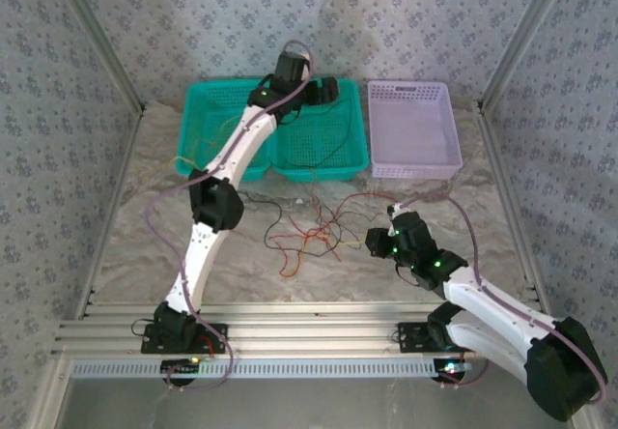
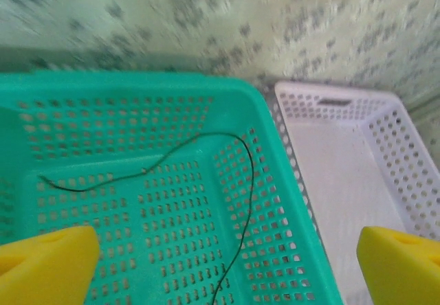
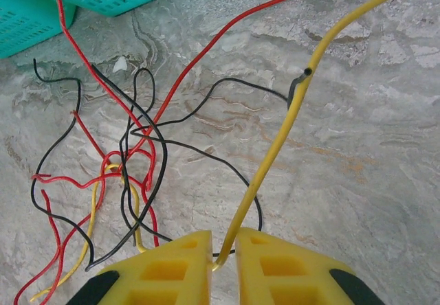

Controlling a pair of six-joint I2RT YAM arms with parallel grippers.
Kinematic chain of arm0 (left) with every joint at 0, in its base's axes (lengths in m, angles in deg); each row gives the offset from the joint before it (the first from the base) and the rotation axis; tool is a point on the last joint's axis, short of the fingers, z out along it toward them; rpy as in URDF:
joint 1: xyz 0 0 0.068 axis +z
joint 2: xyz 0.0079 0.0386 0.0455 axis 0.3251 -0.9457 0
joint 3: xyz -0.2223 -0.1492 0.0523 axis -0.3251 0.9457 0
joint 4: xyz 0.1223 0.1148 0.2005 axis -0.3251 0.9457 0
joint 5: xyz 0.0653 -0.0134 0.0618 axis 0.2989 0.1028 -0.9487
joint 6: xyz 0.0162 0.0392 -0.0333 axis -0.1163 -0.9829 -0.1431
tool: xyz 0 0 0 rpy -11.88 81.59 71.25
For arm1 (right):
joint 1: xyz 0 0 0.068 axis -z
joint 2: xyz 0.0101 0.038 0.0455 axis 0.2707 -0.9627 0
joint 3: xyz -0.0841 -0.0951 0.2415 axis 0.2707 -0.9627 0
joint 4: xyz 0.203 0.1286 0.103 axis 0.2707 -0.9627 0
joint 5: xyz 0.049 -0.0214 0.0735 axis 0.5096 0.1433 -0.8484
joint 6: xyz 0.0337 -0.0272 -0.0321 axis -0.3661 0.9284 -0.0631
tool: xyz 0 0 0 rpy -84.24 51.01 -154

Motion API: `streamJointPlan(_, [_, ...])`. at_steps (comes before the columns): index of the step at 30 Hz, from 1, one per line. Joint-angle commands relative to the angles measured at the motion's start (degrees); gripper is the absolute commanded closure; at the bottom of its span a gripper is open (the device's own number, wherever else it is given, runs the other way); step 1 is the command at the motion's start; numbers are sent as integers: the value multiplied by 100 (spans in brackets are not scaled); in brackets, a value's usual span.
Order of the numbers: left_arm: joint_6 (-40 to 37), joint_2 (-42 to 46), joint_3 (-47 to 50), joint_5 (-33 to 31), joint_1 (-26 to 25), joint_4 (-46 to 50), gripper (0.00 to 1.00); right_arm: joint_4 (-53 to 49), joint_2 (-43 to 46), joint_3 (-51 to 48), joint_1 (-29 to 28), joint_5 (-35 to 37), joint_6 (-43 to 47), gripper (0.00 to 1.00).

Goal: Untangle the cables

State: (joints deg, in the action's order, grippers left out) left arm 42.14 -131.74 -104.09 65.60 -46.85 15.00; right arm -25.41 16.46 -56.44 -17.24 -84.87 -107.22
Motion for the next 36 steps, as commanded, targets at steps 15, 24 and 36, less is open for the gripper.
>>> streamJointPlan(15, [3031,5067,6687,-1163,2012,-1727,0,79,-111,416,-52,-464,366,82])
streamJointPlan(24, [4727,5196,8227,-56,3624,-2243,0,-46,-338,595,-175,-507,480,56])
streamJointPlan(36, [4738,5120,8823,286,4396,-2666,0,-90,-1900,2276,-264,-766,1454,27])
